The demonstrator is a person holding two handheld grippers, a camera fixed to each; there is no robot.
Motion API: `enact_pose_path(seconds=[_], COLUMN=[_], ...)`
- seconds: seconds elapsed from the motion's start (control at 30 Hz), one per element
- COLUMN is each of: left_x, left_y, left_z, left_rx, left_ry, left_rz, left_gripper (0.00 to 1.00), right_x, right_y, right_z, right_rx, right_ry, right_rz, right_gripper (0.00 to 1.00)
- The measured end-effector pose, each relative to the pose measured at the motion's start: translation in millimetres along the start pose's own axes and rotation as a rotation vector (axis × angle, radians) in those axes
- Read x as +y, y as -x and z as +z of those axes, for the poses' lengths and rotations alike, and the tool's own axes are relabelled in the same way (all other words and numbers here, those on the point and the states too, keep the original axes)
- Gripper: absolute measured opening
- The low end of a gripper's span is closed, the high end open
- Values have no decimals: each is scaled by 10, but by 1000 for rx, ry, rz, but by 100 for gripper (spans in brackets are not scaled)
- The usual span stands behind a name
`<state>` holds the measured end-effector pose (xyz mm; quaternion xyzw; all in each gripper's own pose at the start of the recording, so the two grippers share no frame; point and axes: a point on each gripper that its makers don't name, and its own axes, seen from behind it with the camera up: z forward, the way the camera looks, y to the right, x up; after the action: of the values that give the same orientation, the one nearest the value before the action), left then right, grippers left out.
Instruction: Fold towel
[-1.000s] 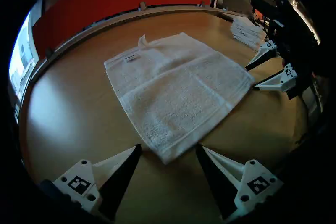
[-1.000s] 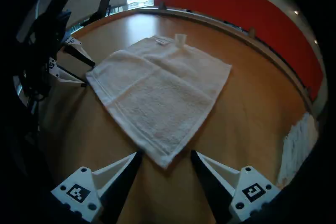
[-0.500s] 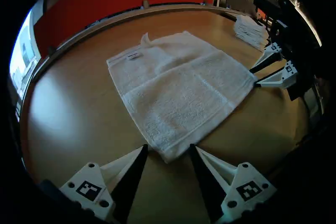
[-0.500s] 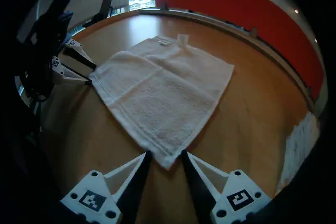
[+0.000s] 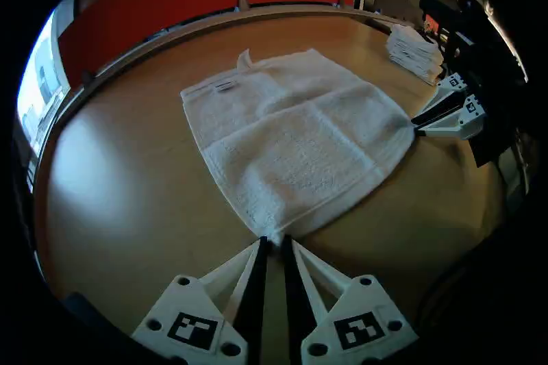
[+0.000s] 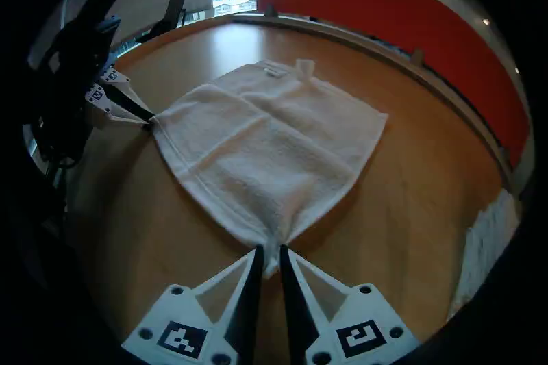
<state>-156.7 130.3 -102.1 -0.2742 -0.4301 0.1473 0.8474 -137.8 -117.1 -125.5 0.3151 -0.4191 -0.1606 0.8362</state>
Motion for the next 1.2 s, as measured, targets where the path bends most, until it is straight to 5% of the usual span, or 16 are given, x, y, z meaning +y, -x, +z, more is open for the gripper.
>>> enact_pose_path(seconds=[0.6, 1.2], left_x=[29, 10], left_y=[-31, -339], left_z=[-84, -496], left_rx=[10, 59], left_ry=[0, -17], left_rz=[-44, -126], left_gripper=[13, 13], right_x=[-28, 26], right_y=[-74, -419], right_z=[-94, -453], right_rx=[28, 117], right_ry=[-5, 4], right_rz=[8, 21], right_gripper=[13, 13])
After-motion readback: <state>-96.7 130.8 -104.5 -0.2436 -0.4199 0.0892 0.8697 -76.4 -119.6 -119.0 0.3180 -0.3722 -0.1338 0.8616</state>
